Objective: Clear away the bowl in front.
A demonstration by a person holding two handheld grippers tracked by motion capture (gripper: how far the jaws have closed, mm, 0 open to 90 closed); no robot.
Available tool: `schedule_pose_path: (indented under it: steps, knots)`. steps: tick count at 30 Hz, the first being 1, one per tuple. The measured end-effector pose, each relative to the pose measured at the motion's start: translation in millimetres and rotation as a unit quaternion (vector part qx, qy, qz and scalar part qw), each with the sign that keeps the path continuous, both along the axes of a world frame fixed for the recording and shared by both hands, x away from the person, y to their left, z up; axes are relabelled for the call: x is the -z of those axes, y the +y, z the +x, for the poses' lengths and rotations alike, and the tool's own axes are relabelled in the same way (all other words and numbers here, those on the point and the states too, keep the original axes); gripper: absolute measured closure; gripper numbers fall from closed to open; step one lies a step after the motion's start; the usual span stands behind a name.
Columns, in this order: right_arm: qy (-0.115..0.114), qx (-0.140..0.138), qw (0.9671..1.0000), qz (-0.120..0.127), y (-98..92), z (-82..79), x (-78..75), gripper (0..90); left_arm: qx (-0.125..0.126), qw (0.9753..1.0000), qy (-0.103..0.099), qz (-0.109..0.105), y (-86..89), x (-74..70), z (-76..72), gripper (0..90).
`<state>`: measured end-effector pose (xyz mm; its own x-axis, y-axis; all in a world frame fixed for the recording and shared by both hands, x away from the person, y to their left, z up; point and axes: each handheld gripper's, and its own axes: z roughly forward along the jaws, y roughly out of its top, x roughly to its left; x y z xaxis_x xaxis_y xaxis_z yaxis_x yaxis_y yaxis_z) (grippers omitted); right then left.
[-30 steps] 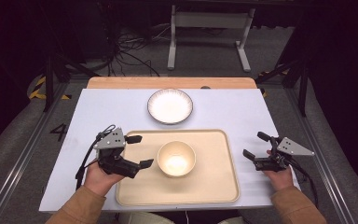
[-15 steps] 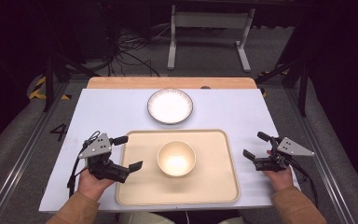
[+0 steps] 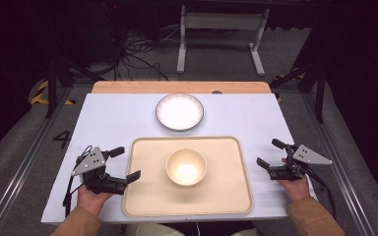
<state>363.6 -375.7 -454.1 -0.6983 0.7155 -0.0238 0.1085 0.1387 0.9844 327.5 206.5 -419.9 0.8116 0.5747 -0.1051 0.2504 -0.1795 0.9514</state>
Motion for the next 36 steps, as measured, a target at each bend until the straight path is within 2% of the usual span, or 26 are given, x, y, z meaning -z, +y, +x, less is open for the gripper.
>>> schedule_pose_path:
  steps: [1,6,9,15,16,18,26,31,36]
  knots:
    - [0.000,0.000,1.0000,0.000,0.0,0.0,0.0,1.9,-0.002,0.9999,-0.010,-0.007,2.4,3.2,0.3,1.3]
    - [-0.001,0.000,1.0000,0.000,0.0,0.0,0.0,1.9,-0.008,0.9997,-0.011,-0.022,8.1,13.2,1.9,1.0]
    - [-0.001,0.000,1.0000,0.000,-0.1,-0.1,0.0,1.8,-0.012,0.9997,-0.015,-0.018,11.6,18.6,3.5,0.8]
    - [-0.001,0.000,1.0000,0.000,-0.2,-0.2,0.0,1.8,-0.020,0.9995,0.000,-0.024,14.8,26.9,5.0,0.7]
    - [-0.002,0.000,1.0000,0.000,-0.2,-0.3,0.0,1.8,-0.020,0.9997,-0.004,-0.016,14.2,30.4,5.8,0.7]
    - [-0.002,-0.001,1.0000,0.001,-0.2,-0.3,0.0,1.8,-0.020,0.9997,-0.003,-0.013,14.4,32.7,6.1,0.9]
    - [-0.002,-0.001,1.0000,0.002,-0.5,-0.4,0.1,1.8,-0.018,0.9994,0.012,-0.028,17.0,40.1,7.6,0.5]
    - [-0.002,0.000,1.0000,0.002,-0.5,-0.8,0.1,1.8,-0.019,0.9994,0.024,-0.018,15.8,45.1,9.4,0.4]
    - [-0.003,0.000,1.0000,0.002,-0.4,-0.9,0.2,1.8,-0.020,0.9995,0.022,-0.006,14.8,46.1,9.2,0.4]
